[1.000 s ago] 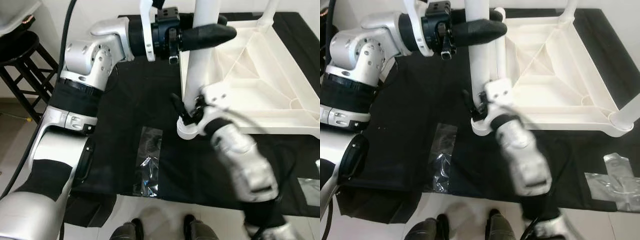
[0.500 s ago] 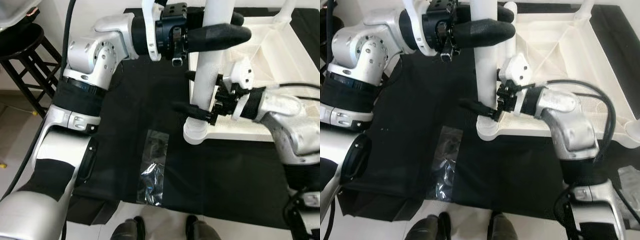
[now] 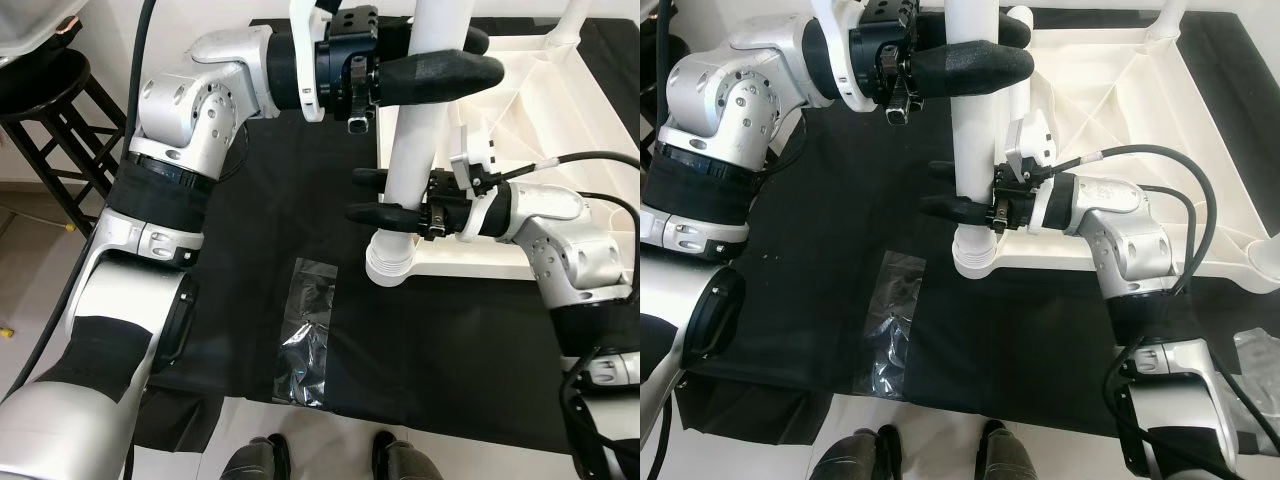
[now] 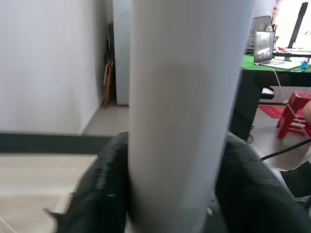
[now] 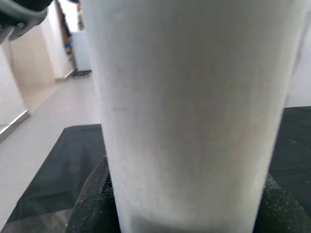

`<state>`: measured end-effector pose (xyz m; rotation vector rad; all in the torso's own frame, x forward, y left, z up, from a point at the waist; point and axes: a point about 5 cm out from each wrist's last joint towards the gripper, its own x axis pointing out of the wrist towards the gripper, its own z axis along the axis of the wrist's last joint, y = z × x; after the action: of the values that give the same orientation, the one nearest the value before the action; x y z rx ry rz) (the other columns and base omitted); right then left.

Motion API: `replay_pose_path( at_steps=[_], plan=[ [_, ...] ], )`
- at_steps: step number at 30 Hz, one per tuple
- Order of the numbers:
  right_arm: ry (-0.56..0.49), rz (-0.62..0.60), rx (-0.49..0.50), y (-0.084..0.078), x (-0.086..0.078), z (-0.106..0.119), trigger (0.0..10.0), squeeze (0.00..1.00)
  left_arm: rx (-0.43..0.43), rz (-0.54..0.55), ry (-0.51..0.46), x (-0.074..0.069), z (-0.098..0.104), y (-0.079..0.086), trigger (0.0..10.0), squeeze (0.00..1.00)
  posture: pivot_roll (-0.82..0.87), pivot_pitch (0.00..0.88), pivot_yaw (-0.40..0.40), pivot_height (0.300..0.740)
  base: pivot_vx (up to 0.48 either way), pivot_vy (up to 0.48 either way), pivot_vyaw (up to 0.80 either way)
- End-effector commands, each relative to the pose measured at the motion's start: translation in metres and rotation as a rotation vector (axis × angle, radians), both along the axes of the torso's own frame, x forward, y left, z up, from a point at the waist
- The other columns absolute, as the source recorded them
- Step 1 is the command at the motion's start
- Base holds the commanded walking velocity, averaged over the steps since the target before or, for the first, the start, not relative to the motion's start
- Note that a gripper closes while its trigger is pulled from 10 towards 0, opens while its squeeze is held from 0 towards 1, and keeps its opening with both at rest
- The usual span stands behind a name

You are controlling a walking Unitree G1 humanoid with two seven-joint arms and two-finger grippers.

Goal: Building children table

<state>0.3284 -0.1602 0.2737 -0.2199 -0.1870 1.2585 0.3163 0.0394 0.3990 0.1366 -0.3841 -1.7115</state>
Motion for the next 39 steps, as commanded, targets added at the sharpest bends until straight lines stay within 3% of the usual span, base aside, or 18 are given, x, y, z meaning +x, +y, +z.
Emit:
replay_pose_path(
  at_steps=[1,6,7,8,9,11,12,17,18,22,23,28,32,33,35,36,38,39],
  plan=[
    [0.048,-0.062,0.057,0.002,0.002,-0.011,0.0,0.0,0.065,-0.027,0.035,0.001,-0.013,-0.003,10.0,1.0,0.05,0.22,0.089,0.74,0.0,0.0,0.0],
    [0.102,-0.197,0.088,0.017,-0.007,-0.034,0.0,0.0,0.019,0.053,0.053,0.008,-0.01,-0.004,10.0,1.0,0.05,0.225,0.083,0.74,0.0,0.0,0.0],
    [0.125,-0.392,0.051,0.029,-0.01,-0.056,0.0,0.0,-0.01,0.095,0.075,0.013,-0.007,-0.003,10.0,0.0,0.04,0.227,0.078,0.74,0.0,0.0,0.0],
    [0.125,-0.392,0.051,0.029,-0.01,-0.056,0.0,0.0,-0.01,0.095,0.075,0.013,-0.007,-0.003,10.0,0.0,0.04,0.227,0.078,0.74,0.0,0.0,0.0],
    [0.18,-0.817,0.11,0.033,-0.02,-0.078,0.0,0.0,-0.028,0.132,0.093,0.016,-0.006,-0.001,10.0,0.0,0.04,0.23,0.072,0.74,0.0,0.0,0.0],
    [0.18,-0.817,0.11,0.033,-0.02,-0.078,0.0,0.0,-0.028,0.132,0.093,0.016,-0.006,-0.001,10.0,0.0,0.04,0.23,0.072,0.74,0.0,0.0,0.0],
    [0.186,-0.975,0.082,0.048,-0.032,-0.09,0.0,0.0,-0.033,0.148,0.105,0.019,-0.005,0.001,10.0,0.0,0.06,0.238,0.083,0.74,0.0,0.0,0.0],
    [0.186,-0.975,0.082,0.048,-0.032,-0.09,0.0,0.0,-0.033,0.148,0.105,0.019,-0.005,0.001,10.0,0.0,0.06,0.238,0.083,0.74,0.0,0.0,0.0],
    [0.181,-1.061,0.075,0.055,-0.031,-0.093,0.0,0.0,-0.033,0.156,0.109,0.02,-0.006,0.002,10.0,0.0,0.05,0.228,0.103,0.74,0.0,0.0,0.0],
    [0.181,-1.061,0.075,0.055,-0.031,-0.093,0.0,0.0,-0.033,0.156,0.109,0.02,-0.006,0.002,10.0,0.0,0.05,0.228,0.103,0.74,0.0,0.0,0.0],
    [0.162,-1.073,0.072,0.057,-0.023,-0.092,0.0,0.0,-0.035,0.165,0.109,0.02,-0.007,0.003,10.0,0.0,0.05,0.225,0.087,0.74,0.0,0.0,0.0],
    [0.162,-1.073,0.072,0.057,-0.023,-0.092,0.0,0.0,-0.035,0.165,0.109,0.02,-0.007,0.003,10.0,0.0,0.05,0.225,0.087,0.74,0.0,0.0,0.0],
    [0.138,-1.04,0.067,0.057,-0.013,-0.088,0.0,0.0,-0.038,0.173,0.111,0.021,-0.009,0.004,10.0,0.0,0.04,0.224,0.082,0.74,0.0,0.0,0.0],
    [0.126,-1.032,0.077,0.054,-0.007,-0.083,10.0,0.0,-0.041,0.171,0.116,0.021,-0.009,0.005,0.0,0.0,0.04,0.22,0.084,0.74,0.0,0.0,0.0],
    [0.126,-1.032,0.077,0.054,-0.007,-0.083,10.0,0.0,-0.041,0.171,0.116,0.021,-0.009,0.005,0.0,0.0,0.04,0.22,0.084,0.74,0.0,0.0,0.0],
    [0.087,-0.955,0.124,0.055,-0.004,-0.07,10.0,1.0,-0.039,0.161,0.117,0.02,-0.009,0.004,0.0,0.0,0.04,0.217,0.085,0.74,0.0,0.0,0.0],
    [0.087,-0.955,0.124,0.055,-0.004,-0.07,10.0,1.0,-0.039,0.161,0.117,0.02,-0.009,0.004,0.0,0.0,0.04,0.217,0.085,0.74,0.0,0.0,0.0],
    [0.042,-0.751,0.208,0.058,-0.004,-0.043,10.0,1.0,-0.036,0.155,0.116,0.02,-0.009,0.004,0.0,0.0,0.04,0.216,0.089,0.74,0.0,0.0,0.0]
  ],
)
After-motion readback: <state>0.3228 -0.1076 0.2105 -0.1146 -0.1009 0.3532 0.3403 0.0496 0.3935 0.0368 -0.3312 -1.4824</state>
